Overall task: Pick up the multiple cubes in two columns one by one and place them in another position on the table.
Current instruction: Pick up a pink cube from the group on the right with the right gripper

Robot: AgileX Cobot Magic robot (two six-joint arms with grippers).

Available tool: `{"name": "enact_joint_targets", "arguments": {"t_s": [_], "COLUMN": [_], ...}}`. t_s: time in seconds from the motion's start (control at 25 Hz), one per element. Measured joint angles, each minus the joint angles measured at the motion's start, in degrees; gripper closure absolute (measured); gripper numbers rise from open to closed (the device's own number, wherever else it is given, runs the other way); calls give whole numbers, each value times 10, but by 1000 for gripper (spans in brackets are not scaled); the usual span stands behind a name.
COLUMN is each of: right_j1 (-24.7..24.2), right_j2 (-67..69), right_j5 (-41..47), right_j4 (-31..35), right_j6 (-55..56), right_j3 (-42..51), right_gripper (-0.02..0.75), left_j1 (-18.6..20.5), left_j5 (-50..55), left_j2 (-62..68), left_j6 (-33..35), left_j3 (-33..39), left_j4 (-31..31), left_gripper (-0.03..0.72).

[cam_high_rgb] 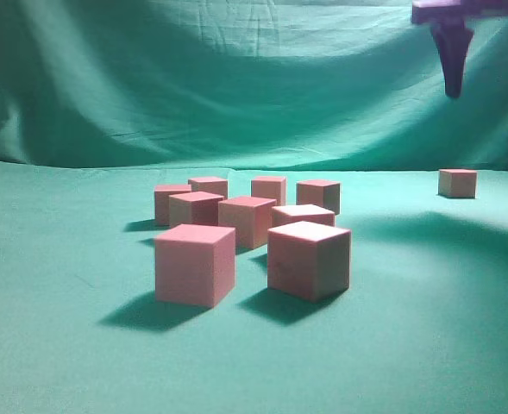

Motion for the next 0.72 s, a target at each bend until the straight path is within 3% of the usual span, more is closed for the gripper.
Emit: {"name": "enact_joint_targets", "arguments": {"t_s": [0.36,0.72], "right_j1": [-25,-25], "right_j2": [94,141], "right_j5": [-134,-184], "right_j4": [33,31], "right_j6": [-27,-32], "right_j3": [0,0], "right_gripper": [208,208], "left_j1": [0,0], "left_j5": [0,0], "left_j2": [0,0], "left_j6": [0,0], "left_j3": [0,0], "left_j4": [0,0], "left_gripper": [688,688]}}
